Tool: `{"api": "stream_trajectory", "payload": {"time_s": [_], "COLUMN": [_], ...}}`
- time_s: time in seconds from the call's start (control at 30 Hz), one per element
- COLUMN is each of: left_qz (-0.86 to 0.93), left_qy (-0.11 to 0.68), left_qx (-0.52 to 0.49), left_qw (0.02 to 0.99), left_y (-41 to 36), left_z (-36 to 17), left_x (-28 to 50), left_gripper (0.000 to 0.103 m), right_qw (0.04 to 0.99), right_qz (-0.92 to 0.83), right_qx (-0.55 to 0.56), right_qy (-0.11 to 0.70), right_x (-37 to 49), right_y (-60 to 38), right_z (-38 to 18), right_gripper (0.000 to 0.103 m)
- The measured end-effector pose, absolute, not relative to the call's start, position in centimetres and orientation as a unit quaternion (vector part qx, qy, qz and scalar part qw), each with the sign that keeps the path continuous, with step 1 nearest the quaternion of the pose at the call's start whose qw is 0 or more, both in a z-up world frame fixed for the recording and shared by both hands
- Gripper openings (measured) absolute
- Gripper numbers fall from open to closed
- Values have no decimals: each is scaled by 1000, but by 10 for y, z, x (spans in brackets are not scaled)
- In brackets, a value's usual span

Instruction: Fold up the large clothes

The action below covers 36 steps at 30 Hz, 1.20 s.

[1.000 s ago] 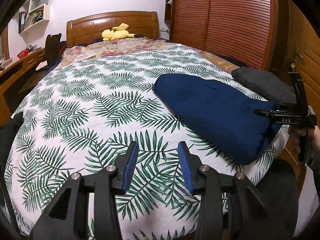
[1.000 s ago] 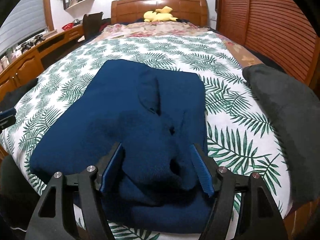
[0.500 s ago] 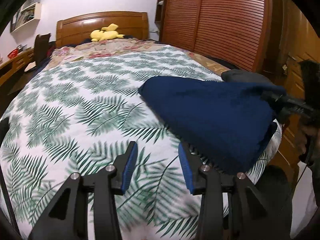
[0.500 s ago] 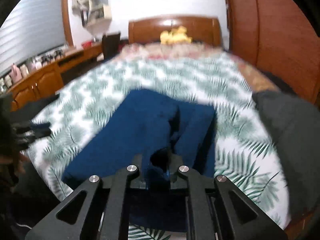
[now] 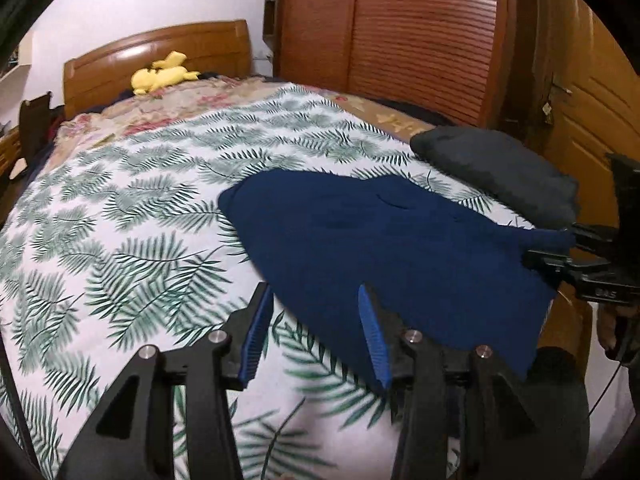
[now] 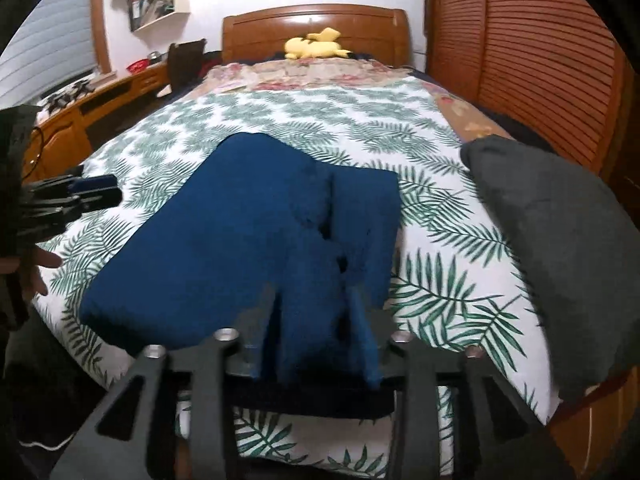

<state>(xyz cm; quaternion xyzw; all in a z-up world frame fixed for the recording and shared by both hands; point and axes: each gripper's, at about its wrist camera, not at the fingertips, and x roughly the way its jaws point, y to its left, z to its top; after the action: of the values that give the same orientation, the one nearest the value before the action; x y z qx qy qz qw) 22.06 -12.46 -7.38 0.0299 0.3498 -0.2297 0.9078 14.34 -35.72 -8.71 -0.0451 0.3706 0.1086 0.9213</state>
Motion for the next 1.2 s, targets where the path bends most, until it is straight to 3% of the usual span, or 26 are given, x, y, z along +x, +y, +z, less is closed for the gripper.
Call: {"api": "stream_trajectory", "payload": {"time_s": [0.5, 0.9, 1.07, 1.1, 1.13, 1.2], "left_qz": [-225, -184, -189, -189, -188, -189], "left_qy": [391, 444, 451, 451, 453, 454], "left_qx": [64, 44, 33, 28, 22, 16], "left_qw": [890, 876, 872, 872, 871, 871], "left_y": [-158, -146, -148, -148, -147, -147], "left_z": [-113, -144, -148, -148, -148, -149], "left_x": [297, 372, 384, 386, 387, 388], "left_gripper": [44, 62, 63, 63, 63, 60], "right_qw": [908, 895, 886, 883, 879, 875], "right_qz": [96, 123, 143, 154, 173, 186], "right_qx": [0, 57, 68, 72, 79, 84], "right_qy": [407, 425, 436, 437, 438, 440], "right_x": [161, 165, 169, 169, 170, 170], "right_y": [-375, -384, -379, -377, -375, -373], "right_z": [-118, -140, -145, -146, -146, -146], "right_gripper": [80, 85, 85, 81, 63, 54]}}
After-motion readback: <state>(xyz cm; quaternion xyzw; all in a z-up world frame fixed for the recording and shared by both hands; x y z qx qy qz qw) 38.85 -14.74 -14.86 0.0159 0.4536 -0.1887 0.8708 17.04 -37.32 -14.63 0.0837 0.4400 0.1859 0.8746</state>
